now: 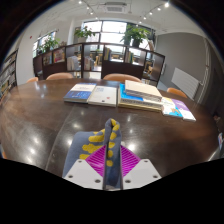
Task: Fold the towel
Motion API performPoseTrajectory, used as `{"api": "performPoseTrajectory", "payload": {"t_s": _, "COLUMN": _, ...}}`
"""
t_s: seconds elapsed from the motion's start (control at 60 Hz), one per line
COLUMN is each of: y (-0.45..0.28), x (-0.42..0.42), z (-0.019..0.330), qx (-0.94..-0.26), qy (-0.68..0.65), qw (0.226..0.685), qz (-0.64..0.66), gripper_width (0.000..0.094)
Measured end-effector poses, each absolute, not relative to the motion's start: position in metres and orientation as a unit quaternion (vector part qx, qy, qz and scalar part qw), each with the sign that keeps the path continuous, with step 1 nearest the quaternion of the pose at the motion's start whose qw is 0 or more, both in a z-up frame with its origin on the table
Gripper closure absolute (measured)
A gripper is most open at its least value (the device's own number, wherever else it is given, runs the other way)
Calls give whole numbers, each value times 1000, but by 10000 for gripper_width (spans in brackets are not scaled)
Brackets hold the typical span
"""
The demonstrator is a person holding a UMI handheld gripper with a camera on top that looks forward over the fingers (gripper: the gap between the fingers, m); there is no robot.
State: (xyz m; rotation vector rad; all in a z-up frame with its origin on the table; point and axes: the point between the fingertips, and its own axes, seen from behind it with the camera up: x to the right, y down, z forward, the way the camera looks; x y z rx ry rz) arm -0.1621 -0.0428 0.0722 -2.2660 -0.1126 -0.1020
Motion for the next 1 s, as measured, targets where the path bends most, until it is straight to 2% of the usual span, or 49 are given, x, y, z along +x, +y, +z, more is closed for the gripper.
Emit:
{"api": "performPoseTrajectory", "payload": {"t_s": 0.067, "y": -44, "x": -152, "z": 60, "qx": -908, "qy": -51, "qw": 412, "qz": -49, "gripper_width": 518}}
{"api": "performPoseTrajectory", "payload": {"t_s": 0.117, "y": -46, "x": -149, "z": 61, "qx": -909, "qy": -54, "qw": 411, "qz": -50, "gripper_width": 390}}
{"api": "performPoseTrajectory", "payload": {"t_s": 0.217, "y": -51, "x": -151, "z": 82, "qx": -903, "qy": -42, "qw": 427, "qz": -34, "gripper_width": 293}}
{"api": "performPoseTrajectory", "payload": {"t_s": 0.317, "y": -57, "x": -156, "z": 125, "qx": -889, "qy": -32, "qw": 456, "qz": -29, "gripper_width": 219}}
{"api": "performPoseTrajectory", "payload": {"t_s": 0.5, "y": -101, "x": -160, "z": 216, "qx": -856, "qy": -13, "qw": 516, "qz": -34, "gripper_width": 168}}
{"api": "performPoseTrajectory", "payload": {"t_s": 0.65, "y": -154, "x": -169, "z": 261, "qx": -836, "qy": 10, "qw": 549, "qz": -22, "gripper_width": 159}}
{"api": "performPoseTrajectory", "payload": {"t_s": 0.767, "y": -196, "x": -171, "z": 265, "qx": -832, "qy": 26, "qw": 554, "qz": -23, "gripper_width": 159}}
{"api": "performPoseTrajectory", "payload": {"t_s": 1.0, "y": -273, "x": -177, "z": 246, "qx": -847, "qy": 30, "qw": 528, "qz": -45, "gripper_width": 159}}
